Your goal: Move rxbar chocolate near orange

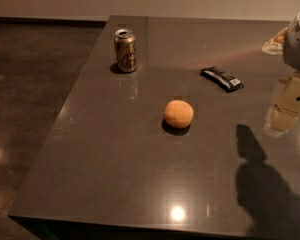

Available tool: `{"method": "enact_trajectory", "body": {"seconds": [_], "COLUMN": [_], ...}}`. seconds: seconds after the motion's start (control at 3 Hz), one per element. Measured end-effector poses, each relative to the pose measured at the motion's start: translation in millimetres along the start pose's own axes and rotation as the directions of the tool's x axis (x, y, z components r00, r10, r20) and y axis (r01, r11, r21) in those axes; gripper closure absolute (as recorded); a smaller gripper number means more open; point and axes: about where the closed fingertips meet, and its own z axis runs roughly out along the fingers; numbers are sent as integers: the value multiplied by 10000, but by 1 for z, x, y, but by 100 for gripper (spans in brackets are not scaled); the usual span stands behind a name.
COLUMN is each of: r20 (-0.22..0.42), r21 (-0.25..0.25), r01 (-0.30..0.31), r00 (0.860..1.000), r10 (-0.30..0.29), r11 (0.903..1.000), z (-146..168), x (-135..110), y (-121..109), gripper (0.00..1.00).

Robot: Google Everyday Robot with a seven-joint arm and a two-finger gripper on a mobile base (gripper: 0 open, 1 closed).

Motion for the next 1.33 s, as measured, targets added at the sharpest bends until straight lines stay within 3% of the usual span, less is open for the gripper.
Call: {"method": "enact_trajectory", "body": {"seconds": [0.67,1.33], "r20": [215,654], "r21": [-117,-423], "r01": [-256,-1500], "r00": [9994,9861], "r10": [259,1525], "r11": [9996,9878], "z": [6,50], "x": [-3,-7], "y": [-8,-61], "gripper": [0,0]}}
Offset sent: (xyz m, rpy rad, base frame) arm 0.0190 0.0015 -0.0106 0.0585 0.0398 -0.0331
